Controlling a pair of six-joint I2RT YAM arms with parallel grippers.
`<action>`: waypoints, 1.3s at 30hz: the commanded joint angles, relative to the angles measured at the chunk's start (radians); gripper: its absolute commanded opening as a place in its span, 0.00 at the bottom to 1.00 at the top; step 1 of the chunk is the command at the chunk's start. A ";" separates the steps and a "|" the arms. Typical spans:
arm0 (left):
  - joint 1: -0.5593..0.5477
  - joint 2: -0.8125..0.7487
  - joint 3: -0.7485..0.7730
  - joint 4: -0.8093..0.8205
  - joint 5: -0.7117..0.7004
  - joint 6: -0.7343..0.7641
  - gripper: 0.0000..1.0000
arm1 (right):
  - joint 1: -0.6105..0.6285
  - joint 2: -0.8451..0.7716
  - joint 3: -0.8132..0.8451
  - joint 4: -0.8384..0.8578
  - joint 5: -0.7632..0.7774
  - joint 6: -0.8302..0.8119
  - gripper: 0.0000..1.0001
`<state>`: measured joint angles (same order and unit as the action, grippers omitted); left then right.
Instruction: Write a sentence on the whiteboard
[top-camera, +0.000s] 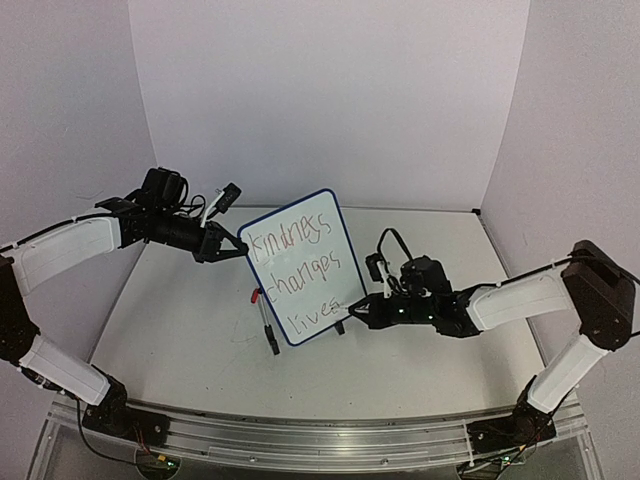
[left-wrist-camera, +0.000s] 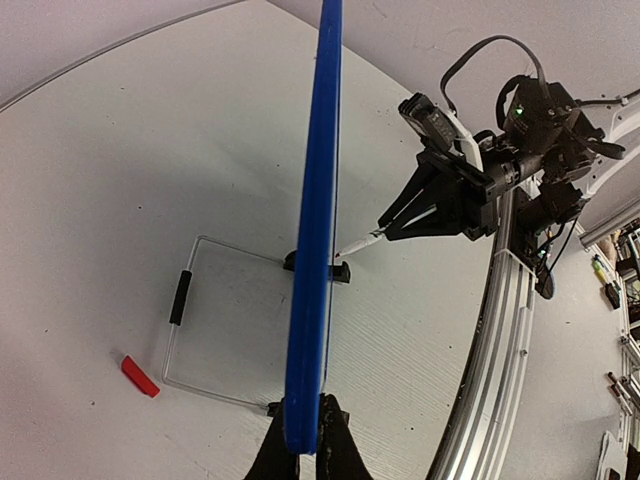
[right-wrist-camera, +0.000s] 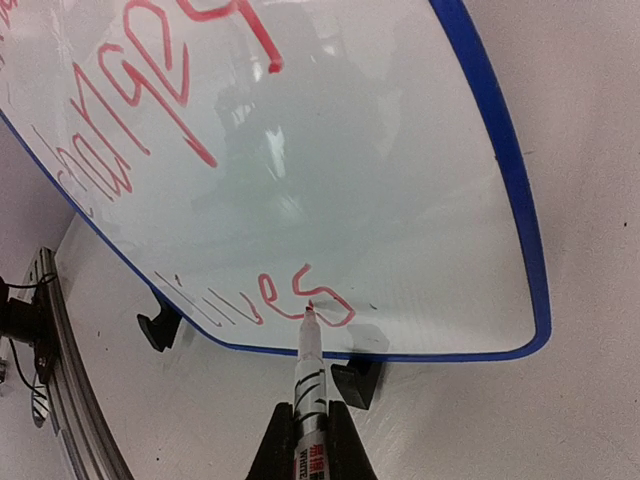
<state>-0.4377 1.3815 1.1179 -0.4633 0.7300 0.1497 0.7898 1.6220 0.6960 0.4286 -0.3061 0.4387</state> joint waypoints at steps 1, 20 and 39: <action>-0.007 0.000 -0.002 -0.029 -0.050 0.036 0.00 | -0.003 -0.143 -0.047 0.100 0.013 0.022 0.00; -0.007 0.001 -0.002 -0.028 -0.049 0.036 0.00 | -0.004 -0.080 -0.043 -0.022 0.124 0.004 0.00; -0.007 0.007 -0.001 -0.029 -0.047 0.037 0.00 | -0.003 -0.026 -0.004 -0.022 0.150 -0.011 0.00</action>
<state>-0.4377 1.3815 1.1179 -0.4635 0.7302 0.1495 0.7898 1.5754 0.6615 0.3954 -0.1873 0.4423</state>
